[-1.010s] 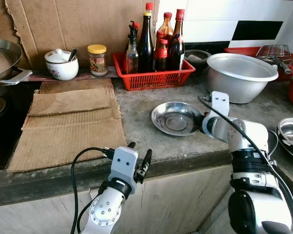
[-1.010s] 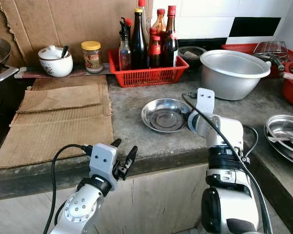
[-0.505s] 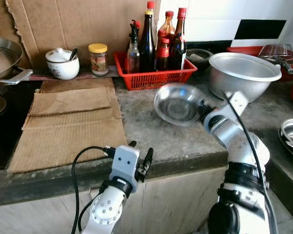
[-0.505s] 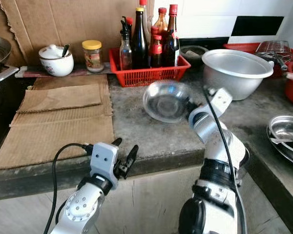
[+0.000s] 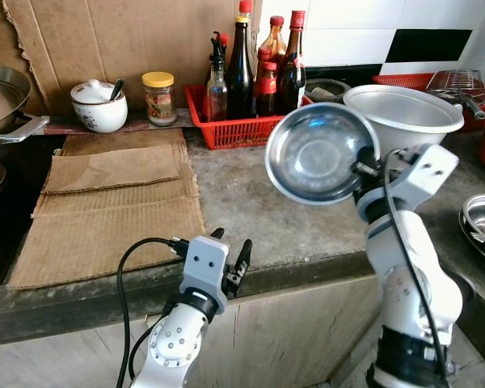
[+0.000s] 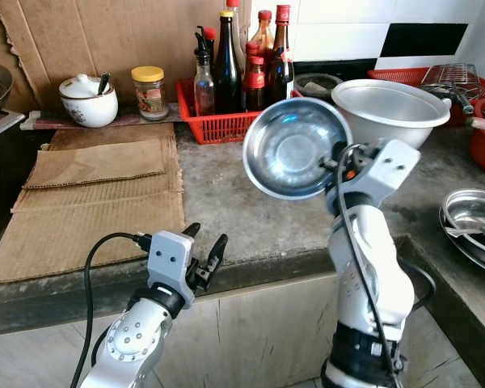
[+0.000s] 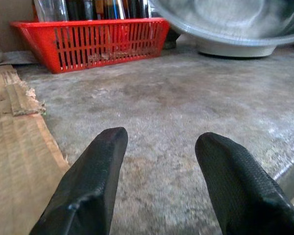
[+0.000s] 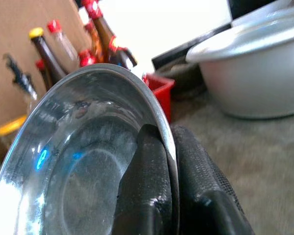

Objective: Kitchen organization

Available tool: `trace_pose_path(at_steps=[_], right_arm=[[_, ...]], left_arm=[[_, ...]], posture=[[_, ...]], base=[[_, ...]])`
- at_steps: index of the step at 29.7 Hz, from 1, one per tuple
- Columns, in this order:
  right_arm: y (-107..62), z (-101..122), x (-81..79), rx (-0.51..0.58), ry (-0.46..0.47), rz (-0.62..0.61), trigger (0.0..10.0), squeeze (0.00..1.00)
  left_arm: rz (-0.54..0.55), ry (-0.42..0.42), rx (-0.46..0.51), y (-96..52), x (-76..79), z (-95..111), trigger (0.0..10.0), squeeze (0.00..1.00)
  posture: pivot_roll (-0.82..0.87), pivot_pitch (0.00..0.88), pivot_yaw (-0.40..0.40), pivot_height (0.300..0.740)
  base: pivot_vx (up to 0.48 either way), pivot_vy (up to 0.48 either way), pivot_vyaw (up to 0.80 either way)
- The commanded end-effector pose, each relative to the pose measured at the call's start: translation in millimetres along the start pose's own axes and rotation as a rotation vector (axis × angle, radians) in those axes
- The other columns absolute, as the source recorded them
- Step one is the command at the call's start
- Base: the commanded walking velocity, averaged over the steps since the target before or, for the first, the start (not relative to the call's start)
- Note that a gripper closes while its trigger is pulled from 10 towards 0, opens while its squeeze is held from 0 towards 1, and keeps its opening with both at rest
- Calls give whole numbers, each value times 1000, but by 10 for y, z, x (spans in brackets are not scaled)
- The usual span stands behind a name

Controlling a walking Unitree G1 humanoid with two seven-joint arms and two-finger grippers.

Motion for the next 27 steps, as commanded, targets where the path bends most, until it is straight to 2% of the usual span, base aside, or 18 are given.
trace_pose_path(at_steps=[1,7,15,27], right_arm=[[-30,71,-15,45,-12,5,10000,0],[-72,51,-53,54,-39,35,10000,0],[-135,-50,-47,35,-141,52,10000,0],[-259,-192,-27,2,-170,71,10000,0]], left_arm=[[-5,7,19,9,14,40,10000,0],[-10,11,12,9,28,22,10000,0],[-14,28,8,4,31,10,10000,0],[-19,30,-1,-11,29,-24,10000,0]], posture=[[-11,0,-58,740],[-15,0,-58,740],[-15,0,-60,740],[-14,0,-56,740]], base=[[-255,0,0],[-272,0,0],[-285,0,0],[-278,0,0]])
Point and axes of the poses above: a point about 5 cm out from each wrist's last joint towards the gripper, its own y axis pointing out of the wrist towards the gripper, its own z axis along the axis of the wrist's last joint, x = y × z, the point moved 2 cm from there along y, pointing out of the wrist towards the gripper, and after that the axes turned 13 degrees about -y, right-handed, at the moved point
